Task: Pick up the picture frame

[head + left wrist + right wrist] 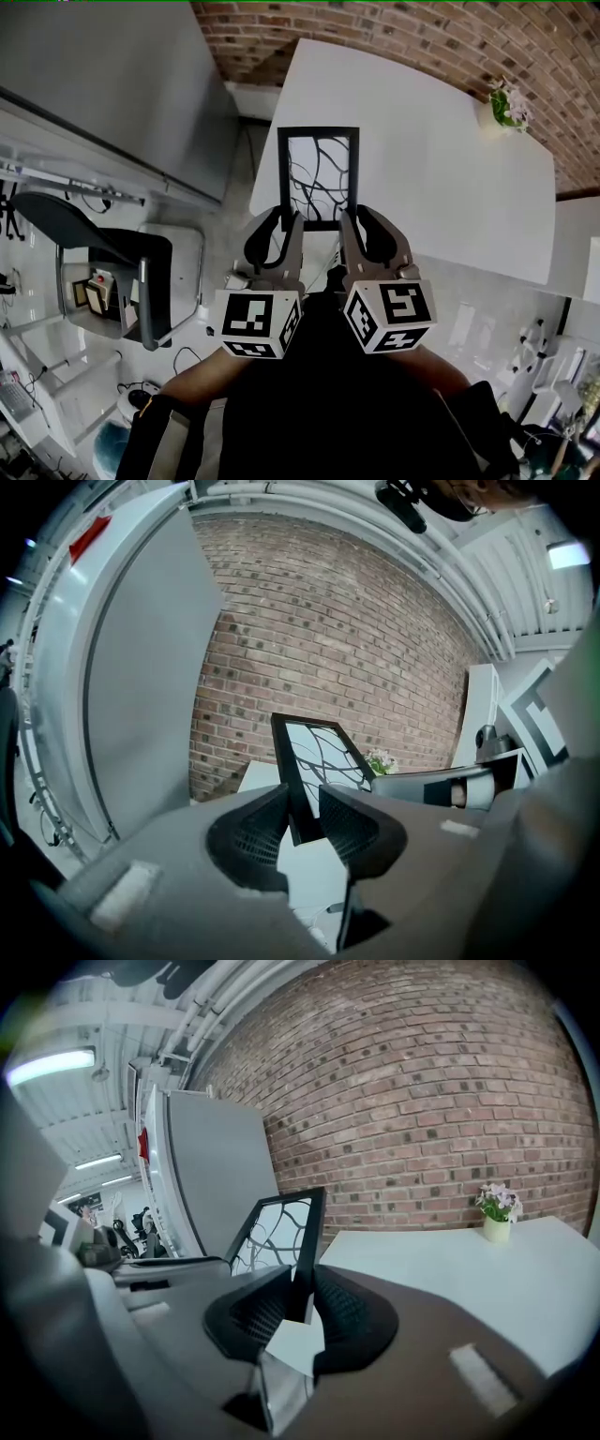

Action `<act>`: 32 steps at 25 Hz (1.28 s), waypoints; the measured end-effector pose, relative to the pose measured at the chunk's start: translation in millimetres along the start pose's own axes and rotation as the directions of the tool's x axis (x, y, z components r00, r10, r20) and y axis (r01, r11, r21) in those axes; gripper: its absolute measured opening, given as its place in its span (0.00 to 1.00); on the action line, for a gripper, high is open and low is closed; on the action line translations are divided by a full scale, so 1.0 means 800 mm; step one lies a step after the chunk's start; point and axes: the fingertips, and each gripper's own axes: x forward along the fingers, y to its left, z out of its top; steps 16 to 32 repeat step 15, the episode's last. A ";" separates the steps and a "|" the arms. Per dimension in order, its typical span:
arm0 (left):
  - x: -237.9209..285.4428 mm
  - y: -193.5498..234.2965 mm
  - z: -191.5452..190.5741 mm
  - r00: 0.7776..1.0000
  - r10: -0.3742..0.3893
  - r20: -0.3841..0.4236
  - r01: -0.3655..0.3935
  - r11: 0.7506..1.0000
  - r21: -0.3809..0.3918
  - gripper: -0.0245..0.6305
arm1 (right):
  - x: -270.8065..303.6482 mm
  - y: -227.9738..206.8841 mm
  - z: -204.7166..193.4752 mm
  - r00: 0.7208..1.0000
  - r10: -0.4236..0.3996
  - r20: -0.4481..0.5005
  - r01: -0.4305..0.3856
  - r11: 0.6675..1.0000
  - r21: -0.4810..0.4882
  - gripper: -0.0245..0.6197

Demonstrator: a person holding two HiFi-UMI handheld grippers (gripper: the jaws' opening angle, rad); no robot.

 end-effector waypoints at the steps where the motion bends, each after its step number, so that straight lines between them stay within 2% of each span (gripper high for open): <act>1: -0.001 0.000 0.000 1.000 -0.004 0.001 0.004 1.000 -0.002 0.18 | -0.001 0.000 0.000 1.000 -0.004 0.000 0.004 1.000 -0.001 0.15; 15: 0.005 0.000 0.001 0.999 -0.037 0.002 0.037 0.999 -0.004 0.18 | 0.000 -0.003 -0.001 0.999 -0.045 0.005 0.045 0.999 0.006 0.15; 32: 0.005 0.000 0.001 0.999 -0.037 0.002 0.037 0.999 -0.004 0.18 | 0.000 -0.003 -0.001 0.999 -0.045 0.005 0.045 0.999 0.006 0.15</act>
